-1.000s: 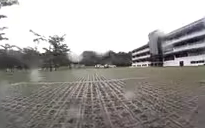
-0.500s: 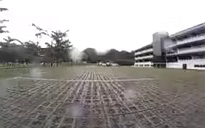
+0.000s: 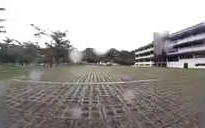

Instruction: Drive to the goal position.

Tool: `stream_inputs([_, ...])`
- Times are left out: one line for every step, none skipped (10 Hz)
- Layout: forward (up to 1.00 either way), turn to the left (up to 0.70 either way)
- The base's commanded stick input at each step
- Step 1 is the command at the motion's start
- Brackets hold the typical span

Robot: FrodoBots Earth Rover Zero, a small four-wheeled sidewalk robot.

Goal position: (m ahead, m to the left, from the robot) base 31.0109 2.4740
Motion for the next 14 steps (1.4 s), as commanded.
stream_inputs([0.85, 0.0])
stream_inputs([0.85, 0.0])
stream_inputs([0.85, 0.0])
stream_inputs([0.85, 0.0])
stream_inputs([0.85, 0.0])
stream_inputs([0.85, 0.0])
stream_inputs([0.85, 0.0])
stream_inputs([0.85, 0.0])
stream_inputs([0.85, 0.0])
stream_inputs([0.85, 0.0])
stream_inputs([0.85, 0.0])
stream_inputs([0.85, 0.0])
stream_inputs([0.85, 0.0])
stream_inputs([0.85, 0.0])
